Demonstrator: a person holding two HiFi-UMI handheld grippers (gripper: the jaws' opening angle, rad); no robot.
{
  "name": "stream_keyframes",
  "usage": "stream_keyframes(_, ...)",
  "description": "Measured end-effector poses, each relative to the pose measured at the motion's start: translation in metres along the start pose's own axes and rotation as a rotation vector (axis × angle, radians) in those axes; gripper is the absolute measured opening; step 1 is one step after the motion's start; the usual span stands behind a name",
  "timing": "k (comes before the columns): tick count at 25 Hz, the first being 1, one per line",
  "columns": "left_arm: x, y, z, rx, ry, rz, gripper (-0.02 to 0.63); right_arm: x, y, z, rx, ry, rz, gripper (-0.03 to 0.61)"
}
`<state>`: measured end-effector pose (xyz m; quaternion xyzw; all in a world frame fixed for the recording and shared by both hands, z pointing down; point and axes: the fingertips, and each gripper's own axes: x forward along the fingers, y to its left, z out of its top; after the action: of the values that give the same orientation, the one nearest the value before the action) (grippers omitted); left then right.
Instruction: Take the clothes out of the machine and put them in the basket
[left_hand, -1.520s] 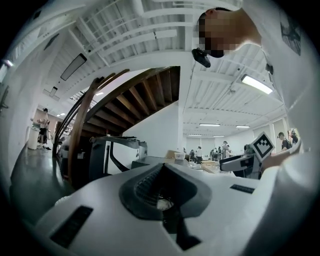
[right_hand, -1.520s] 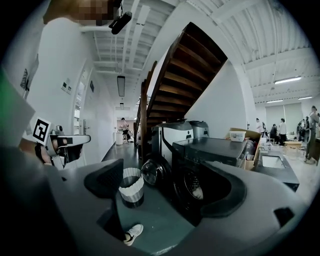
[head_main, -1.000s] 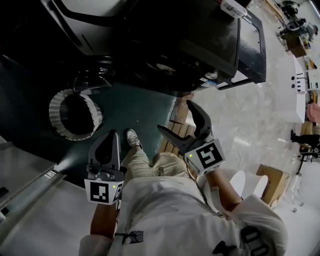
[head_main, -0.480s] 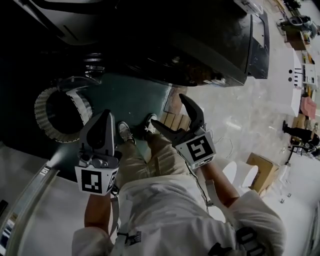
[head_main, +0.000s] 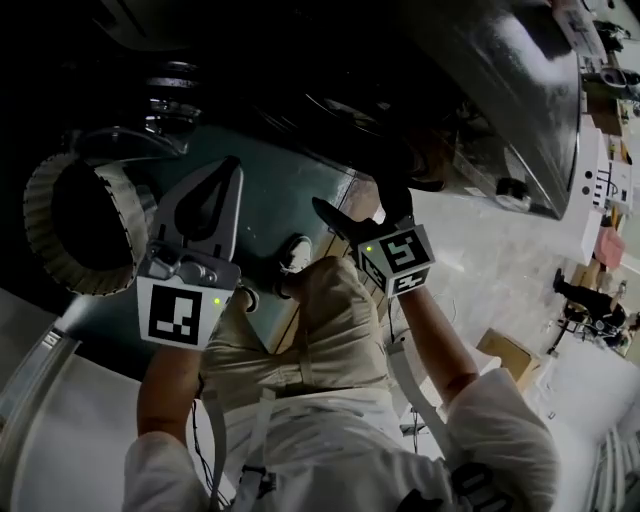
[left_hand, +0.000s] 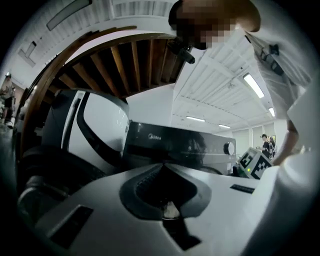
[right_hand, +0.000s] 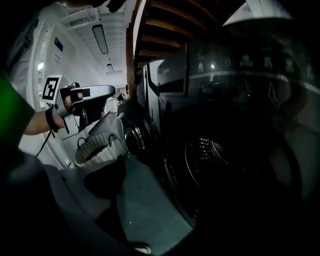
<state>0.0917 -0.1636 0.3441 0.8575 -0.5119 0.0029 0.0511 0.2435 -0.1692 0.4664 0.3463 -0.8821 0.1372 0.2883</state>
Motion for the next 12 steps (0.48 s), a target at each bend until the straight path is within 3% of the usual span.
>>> stream_keyframes(3,0.027,0.008,-0.061,0.023,0.028,-0.023,0.012,0.040,-0.025,-0.034,-0.030,-0.021,-0.040,0.462)
stream_keyframes(5,0.042,0.012,-0.089,0.028,0.003,-0.020,0.012,0.066,-0.041,-0.051,-0.069,-0.030,-0.063,0.462)
stream_keyframes(12,0.070,0.020,-0.174,0.130,-0.073,-0.075,0.012,0.127,-0.081,-0.067,-0.360,-0.082,-0.132,0.462)
